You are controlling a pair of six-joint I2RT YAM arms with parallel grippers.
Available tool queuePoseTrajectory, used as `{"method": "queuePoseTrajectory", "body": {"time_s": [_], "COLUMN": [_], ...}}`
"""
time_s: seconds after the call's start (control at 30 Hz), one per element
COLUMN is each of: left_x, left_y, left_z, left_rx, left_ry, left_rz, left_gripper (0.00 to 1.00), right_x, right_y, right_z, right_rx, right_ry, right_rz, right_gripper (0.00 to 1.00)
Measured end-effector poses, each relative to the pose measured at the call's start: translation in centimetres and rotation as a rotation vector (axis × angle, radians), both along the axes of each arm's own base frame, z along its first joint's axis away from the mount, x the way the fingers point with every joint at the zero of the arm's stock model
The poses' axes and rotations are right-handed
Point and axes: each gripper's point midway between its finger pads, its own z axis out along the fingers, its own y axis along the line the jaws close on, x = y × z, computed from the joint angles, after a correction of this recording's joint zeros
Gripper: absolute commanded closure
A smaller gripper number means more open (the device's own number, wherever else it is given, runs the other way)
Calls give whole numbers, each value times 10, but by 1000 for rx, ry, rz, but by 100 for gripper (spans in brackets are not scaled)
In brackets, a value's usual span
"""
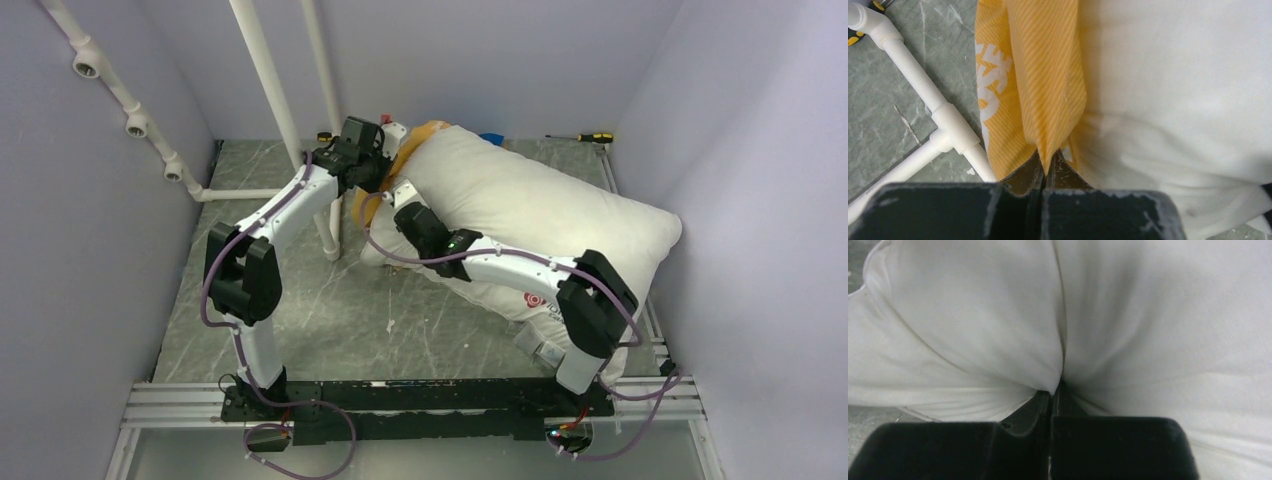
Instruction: Put the pillow into the pillowcase
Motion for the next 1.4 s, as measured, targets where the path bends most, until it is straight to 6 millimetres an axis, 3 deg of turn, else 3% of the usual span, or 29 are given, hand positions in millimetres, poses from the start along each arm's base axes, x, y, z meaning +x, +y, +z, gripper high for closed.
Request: {"method": "queuePoseTrajectory", "body": {"time_s": [0.13,0.33,0.43,0.67,0.8,1.0,1.23,1.4], "left_x": [-2,-6,-10,-25,-28,-36,-62,-75], "left_y": [4,4,-1,-14,-17,-28,-46,-56], "left_z": [-3,-2,4,8,22,60,105,136], "left_rx": [9,-4,-39,-116,-144,-238,-408,-522], "left_ry": [1,-12,-9,63,75,99,215,273], "left_rz": [7,4,-13,-60,-70,-66,-82,-87], "left_gripper": [100,100,100,100,100,100,100,100], "right_x": [8,28,39,54,60,62,56,53], "right_y": [-16,-70,-81,-69,-65,-63,-57,-60], "right_z": [18,71,81,61,60,66,68,85], "right_rx": [78,222,218,183,187,221,283,349], "right_ry": [16,-9,-24,26,46,61,97,95], "right_rz": [-25,-125,-158,-171,-189,-214,-207,-201], "right_gripper": [100,100,100,100,100,100,100,100]}}
